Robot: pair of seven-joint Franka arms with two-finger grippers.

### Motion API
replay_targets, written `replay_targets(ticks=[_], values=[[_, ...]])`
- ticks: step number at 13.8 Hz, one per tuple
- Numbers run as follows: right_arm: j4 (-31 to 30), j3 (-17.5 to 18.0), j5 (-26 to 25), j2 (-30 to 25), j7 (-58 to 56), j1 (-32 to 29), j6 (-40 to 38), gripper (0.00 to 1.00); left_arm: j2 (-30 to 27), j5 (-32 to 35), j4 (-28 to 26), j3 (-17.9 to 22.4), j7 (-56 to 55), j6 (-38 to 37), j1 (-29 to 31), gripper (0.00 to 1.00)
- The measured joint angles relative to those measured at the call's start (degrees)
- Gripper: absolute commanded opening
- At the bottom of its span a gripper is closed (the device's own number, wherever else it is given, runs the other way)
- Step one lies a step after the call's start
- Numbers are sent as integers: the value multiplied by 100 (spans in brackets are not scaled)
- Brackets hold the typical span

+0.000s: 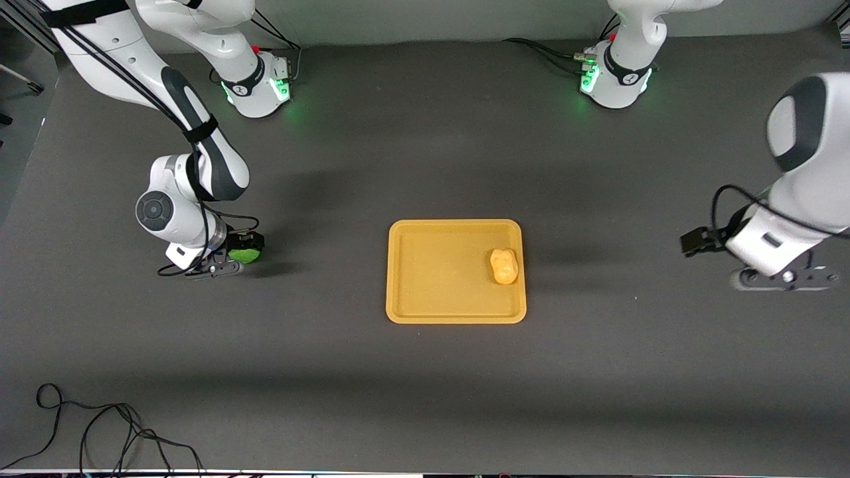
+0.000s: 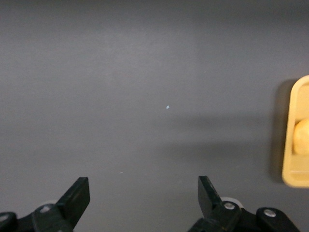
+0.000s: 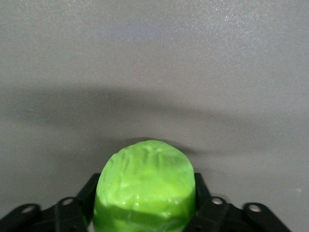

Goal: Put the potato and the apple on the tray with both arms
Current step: 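Release the potato with the left gripper while the right gripper grasps the apple, then carry the green apple over the tray with the right gripper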

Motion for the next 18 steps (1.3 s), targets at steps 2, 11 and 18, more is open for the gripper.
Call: replay_targets(ticks=[2,11,18], values=[[62,-8,0,-115,7,-2,-60,0,-162,-1,-168,-3,243,4,121,100],[4633,67,51,-231,1708,571,-4598,0,-210,-51,-187,-59,884,17,242,100],[6250,102,50,1511,4391,2774,-4043,0,-213,-53,-190,-59,924,22,271,100]])
